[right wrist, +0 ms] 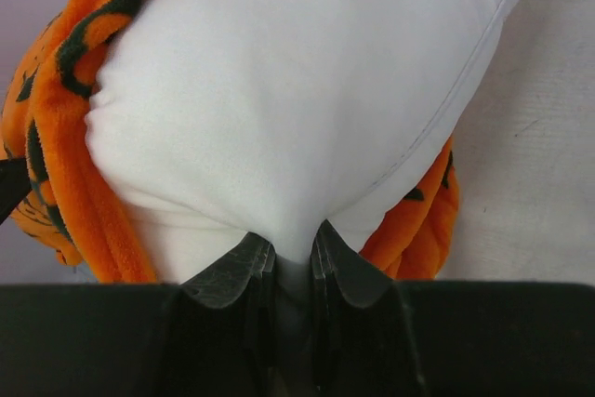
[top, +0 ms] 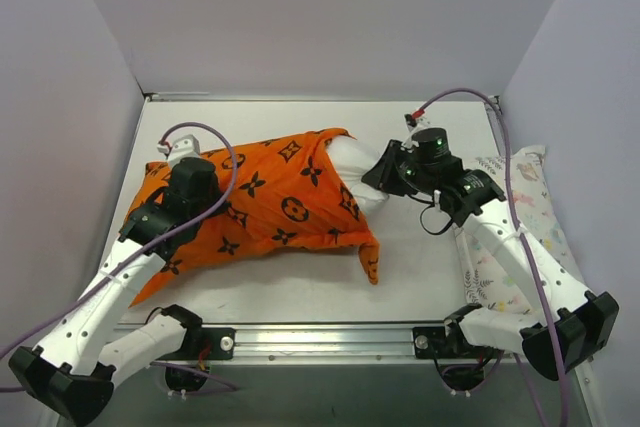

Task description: Remove the pillowcase from the pillow

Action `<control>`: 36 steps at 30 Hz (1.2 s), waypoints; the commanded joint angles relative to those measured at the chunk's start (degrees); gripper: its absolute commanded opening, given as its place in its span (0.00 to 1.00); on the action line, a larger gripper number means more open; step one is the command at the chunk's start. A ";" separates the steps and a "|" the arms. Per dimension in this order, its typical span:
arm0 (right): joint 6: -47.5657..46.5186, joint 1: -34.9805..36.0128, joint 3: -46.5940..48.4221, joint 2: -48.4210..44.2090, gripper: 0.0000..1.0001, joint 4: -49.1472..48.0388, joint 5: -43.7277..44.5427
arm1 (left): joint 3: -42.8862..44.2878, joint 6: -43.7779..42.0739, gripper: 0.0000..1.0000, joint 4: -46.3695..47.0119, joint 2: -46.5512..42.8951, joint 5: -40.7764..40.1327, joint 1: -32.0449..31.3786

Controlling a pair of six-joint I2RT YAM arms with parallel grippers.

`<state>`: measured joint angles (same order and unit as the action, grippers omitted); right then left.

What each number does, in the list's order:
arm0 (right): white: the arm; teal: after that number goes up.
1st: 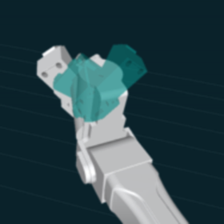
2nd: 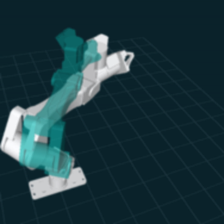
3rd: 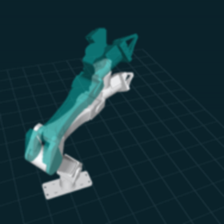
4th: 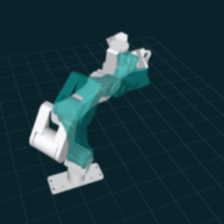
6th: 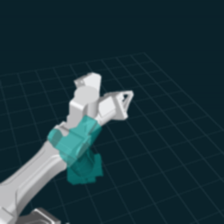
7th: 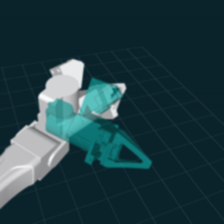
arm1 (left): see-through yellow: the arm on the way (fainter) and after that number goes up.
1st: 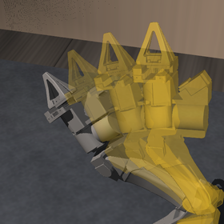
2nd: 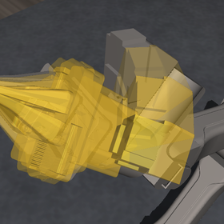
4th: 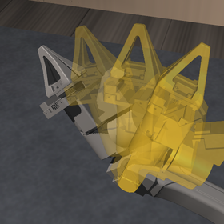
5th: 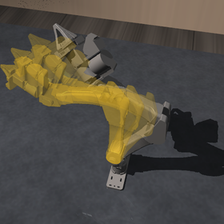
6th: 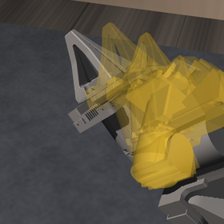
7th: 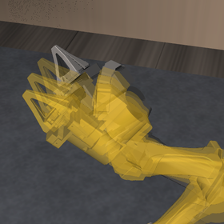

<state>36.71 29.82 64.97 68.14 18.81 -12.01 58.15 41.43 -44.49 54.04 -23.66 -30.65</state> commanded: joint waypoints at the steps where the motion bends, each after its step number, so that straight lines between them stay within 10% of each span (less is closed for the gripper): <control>1: 0.12 -6.51 5.60 -4.94 0.00 0.08 1.73 | 3.98 -5.56 0.00 1.33 1.15 -1.74 8.49; 17: 5.57 -32.90 12.12 -7.49 0.00 3.87 -14.00 | 2.68 -10.84 0.00 8.89 7.48 13.80 53.49; 27: -1.37 -13.31 -5.43 -9.96 0.00 1.50 -3.64 | -5.49 -9.96 0.00 12.67 1.97 23.30 38.59; 31: -1.47 -8.21 -15.47 -10.22 0.42 -9.00 -5.91 | -10.42 -10.40 0.00 12.41 -3.49 23.66 34.18; 32: -1.38 -6.64 -16.88 -10.05 0.62 -11.05 -7.75 | -10.69 -10.75 0.06 11.97 -4.29 23.14 33.47; 36: -2.35 -3.55 -19.79 -6.97 0.83 -21.94 -12.84 | -5.45 -13.56 0.48 9.69 -7.46 22.43 31.27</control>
<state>35.77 24.77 45.01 60.47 10.72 -20.45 48.14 30.00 -34.63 48.03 -2.52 2.09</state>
